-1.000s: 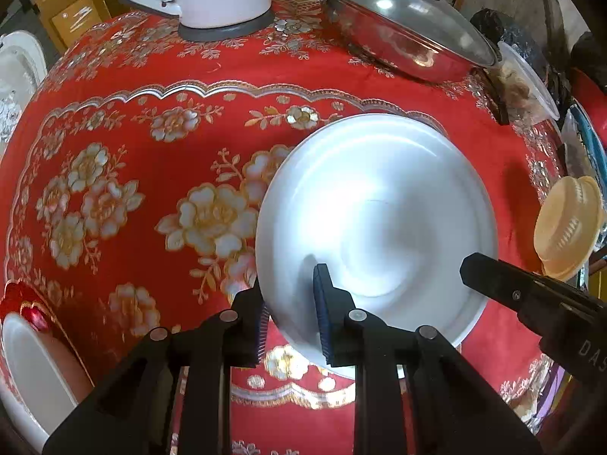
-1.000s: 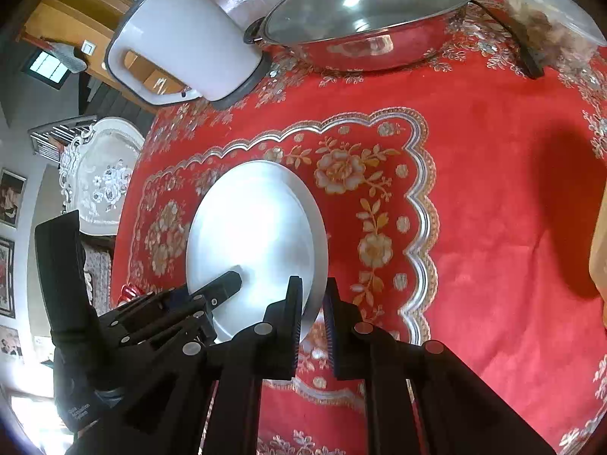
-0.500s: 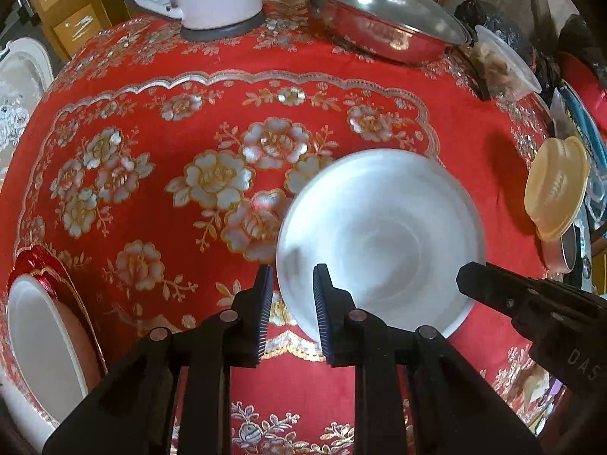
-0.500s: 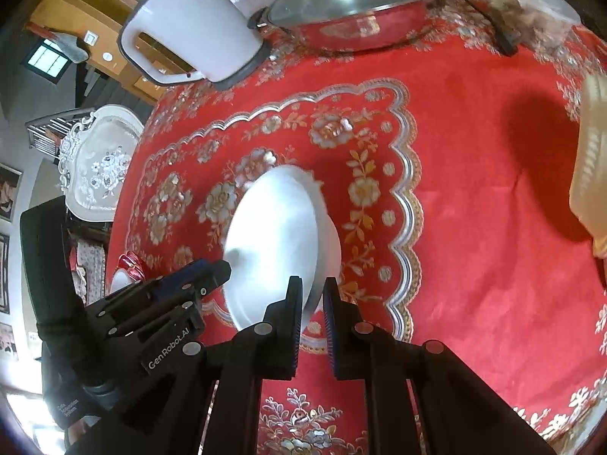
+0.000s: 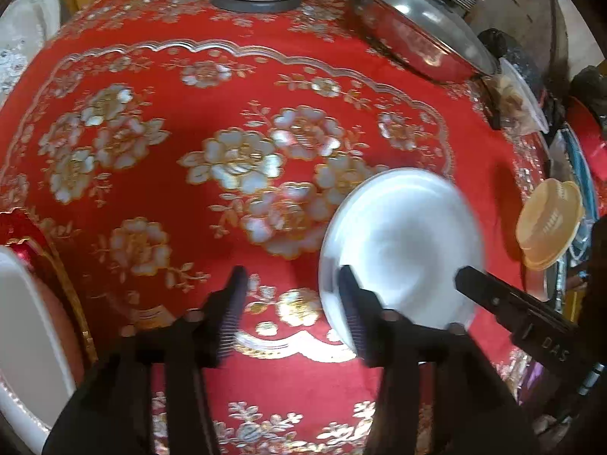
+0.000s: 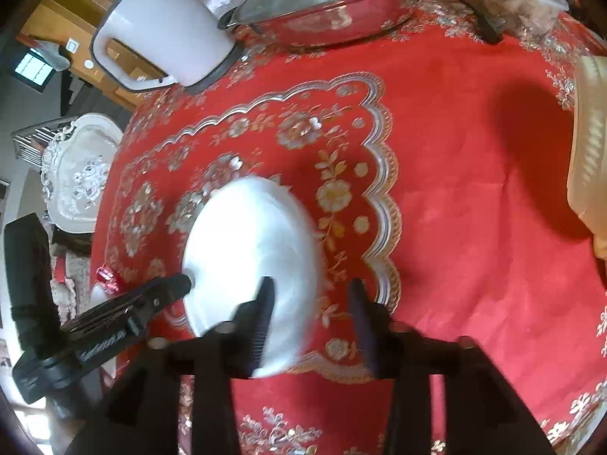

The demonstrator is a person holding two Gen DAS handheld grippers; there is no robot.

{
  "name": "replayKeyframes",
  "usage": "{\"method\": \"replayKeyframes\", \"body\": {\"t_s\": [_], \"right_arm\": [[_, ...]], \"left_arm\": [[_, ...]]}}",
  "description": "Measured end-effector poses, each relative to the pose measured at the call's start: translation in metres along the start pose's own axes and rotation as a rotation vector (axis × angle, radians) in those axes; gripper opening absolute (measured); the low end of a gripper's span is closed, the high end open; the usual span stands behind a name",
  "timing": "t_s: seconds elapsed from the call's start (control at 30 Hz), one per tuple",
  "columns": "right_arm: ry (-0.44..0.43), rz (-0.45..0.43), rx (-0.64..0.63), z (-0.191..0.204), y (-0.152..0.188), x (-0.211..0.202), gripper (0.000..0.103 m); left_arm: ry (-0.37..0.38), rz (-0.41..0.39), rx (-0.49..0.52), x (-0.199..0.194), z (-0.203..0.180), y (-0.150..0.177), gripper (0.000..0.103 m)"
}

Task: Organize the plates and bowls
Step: 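Close the right tool on the white bowl rim while the left tool grips the opposite rim, then lift the white bowl with both tools and carry it to the plate stack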

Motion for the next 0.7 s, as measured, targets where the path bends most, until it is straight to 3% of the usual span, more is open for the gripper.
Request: {"method": "replayKeyframes", "body": {"t_s": [0.3,0.43,0.5,0.53,0.57,0.63,0.7], "right_arm": [[0.066,0.015,-0.048,-0.004,-0.008,0.004,0.046],[0.060,0.062,-0.051,-0.010,-0.005,0.012,0.013],[0.054,0.070,-0.045,-0.011,-0.002,0.015,0.012],[0.042,0.064,-0.045,-0.010,-0.001,0.014,0.012],[0.034,0.062,-0.048,-0.009,-0.001,0.013,0.011],[0.033,0.059,-0.071,-0.004,0.002,0.009,0.010],[0.050,0.041,-0.087,-0.002,0.003,0.004,0.010]], "left_arm": [[0.004,0.066,0.125,0.027,-0.032,0.005,0.059],[-0.036,0.106,0.127,0.038,-0.032,0.009,0.059],[-0.085,0.099,0.148,0.037,-0.034,0.008,0.050],[-0.070,0.090,0.152,0.036,-0.036,0.007,0.033],[-0.061,0.089,0.160,0.037,-0.038,0.007,0.024],[-0.057,0.102,0.176,0.039,-0.043,0.010,0.017],[-0.054,0.087,0.191,0.034,-0.047,0.012,0.017]]}}
Point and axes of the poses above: each gripper's, at about its wrist camera, not at the fingertips, and x roughly the way its jaws point, z to its left, y to its underside, the point moved 5 cm from there along x, roughly the way its jaws point, and after that the axes turned 2 degrees about -x, right-handed, at the moved point
